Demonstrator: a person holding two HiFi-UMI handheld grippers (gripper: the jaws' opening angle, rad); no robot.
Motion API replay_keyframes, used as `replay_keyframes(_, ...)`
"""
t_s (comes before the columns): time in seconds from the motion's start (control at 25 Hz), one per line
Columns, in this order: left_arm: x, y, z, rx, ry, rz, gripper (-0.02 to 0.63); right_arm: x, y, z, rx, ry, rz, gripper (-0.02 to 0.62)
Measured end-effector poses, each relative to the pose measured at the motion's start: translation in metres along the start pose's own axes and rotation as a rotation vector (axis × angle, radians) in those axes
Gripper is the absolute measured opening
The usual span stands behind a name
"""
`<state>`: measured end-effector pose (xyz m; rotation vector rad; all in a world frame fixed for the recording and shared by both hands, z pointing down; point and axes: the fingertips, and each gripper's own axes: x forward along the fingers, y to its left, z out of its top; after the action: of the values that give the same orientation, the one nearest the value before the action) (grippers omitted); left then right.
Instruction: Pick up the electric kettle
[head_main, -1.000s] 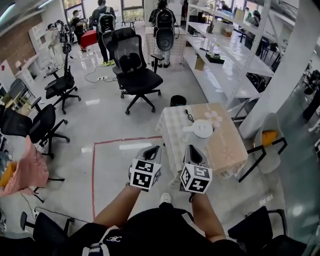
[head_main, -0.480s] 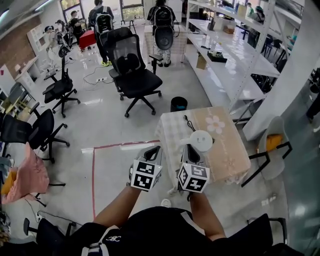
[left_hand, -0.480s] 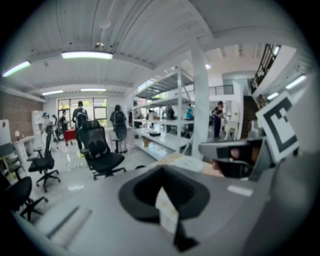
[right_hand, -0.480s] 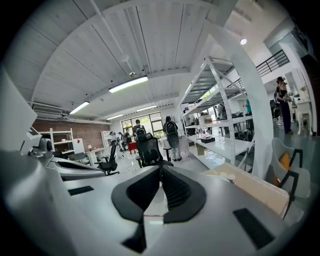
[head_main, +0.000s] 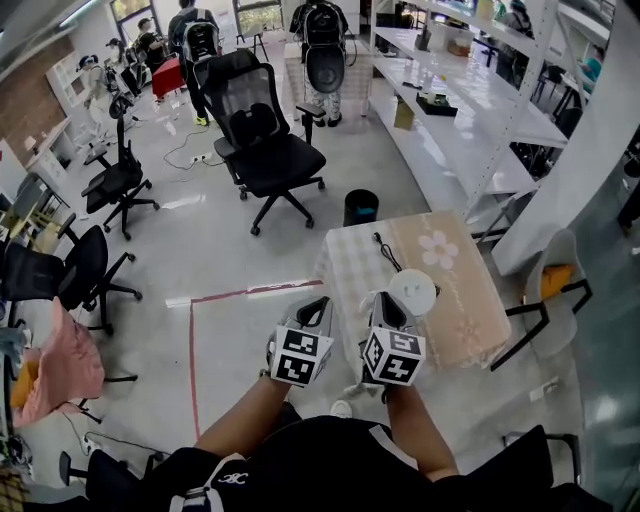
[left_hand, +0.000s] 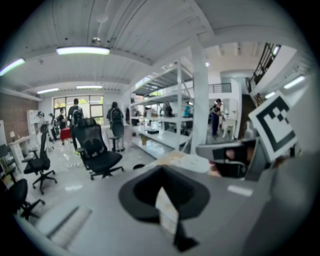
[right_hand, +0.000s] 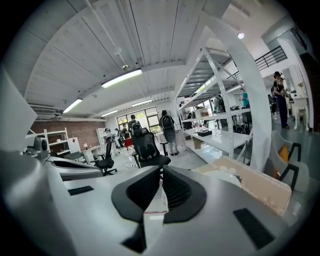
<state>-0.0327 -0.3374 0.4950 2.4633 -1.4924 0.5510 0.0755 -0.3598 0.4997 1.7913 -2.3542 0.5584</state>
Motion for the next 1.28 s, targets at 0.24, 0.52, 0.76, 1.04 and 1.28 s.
replay_keyframes(0.24,0.028,0.032,0.005,-0.001,0.012,-0.100,0.000,0.023,0.004,0.003,0.010,-0.021,-0.099,-0.002)
replay_keyframes(0.52,0.052,0.035,0.018,0.078,0.012,-0.269,0.000,0.027,-0.007,-0.020,0.072,0.002,-0.271,-0.002)
replay_keyframes(0.76,0.070,0.027,-0.005,0.080,0.063,-0.361,-0.001,0.024,-0.017,-0.060,0.107,0.026,-0.337,0.016)
replay_keyframes(1.04,0.065,0.016,-0.025,0.106,0.114,-0.410,-0.001,0.031,-0.021,-0.115,0.176,0.102,-0.311,0.101)
replay_keyframes(1.28,0.048,0.032,-0.035,0.101,0.121,-0.357,0.000,0.060,-0.032,-0.137,0.204,0.136,-0.269,0.184)
